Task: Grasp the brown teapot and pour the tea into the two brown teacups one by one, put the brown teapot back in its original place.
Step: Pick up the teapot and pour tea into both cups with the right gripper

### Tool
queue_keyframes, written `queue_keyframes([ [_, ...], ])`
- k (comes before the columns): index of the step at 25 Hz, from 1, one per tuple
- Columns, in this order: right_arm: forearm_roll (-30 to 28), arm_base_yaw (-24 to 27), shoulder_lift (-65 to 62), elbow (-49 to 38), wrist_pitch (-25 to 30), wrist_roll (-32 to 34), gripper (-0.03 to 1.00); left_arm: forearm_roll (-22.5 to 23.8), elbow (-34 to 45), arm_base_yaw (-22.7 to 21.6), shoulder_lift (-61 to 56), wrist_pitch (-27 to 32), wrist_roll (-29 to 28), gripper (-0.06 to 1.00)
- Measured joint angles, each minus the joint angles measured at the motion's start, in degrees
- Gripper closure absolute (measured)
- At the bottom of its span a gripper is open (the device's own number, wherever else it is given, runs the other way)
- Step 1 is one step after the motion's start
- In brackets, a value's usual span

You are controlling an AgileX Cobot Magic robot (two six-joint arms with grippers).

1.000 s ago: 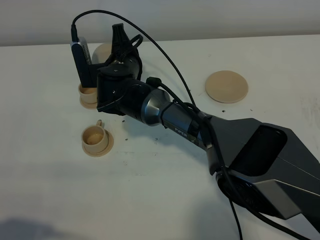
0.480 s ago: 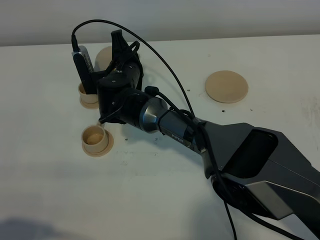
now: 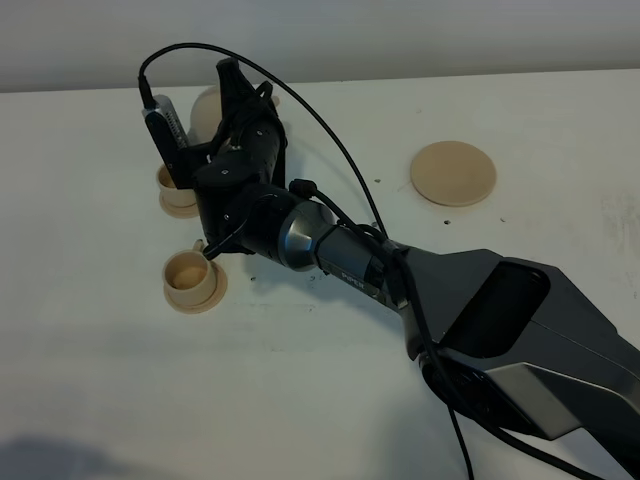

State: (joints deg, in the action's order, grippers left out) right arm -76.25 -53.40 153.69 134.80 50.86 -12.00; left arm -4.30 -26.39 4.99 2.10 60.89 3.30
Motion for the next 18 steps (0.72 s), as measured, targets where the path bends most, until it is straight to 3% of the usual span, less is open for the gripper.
queue_keyframes([
  [18, -6.48, -1.38, 0.87, 0.0, -0.87, 0.16, 0.86, 0.0, 0.0, 0.0, 0.0, 0.0, 0.0, 0.96],
])
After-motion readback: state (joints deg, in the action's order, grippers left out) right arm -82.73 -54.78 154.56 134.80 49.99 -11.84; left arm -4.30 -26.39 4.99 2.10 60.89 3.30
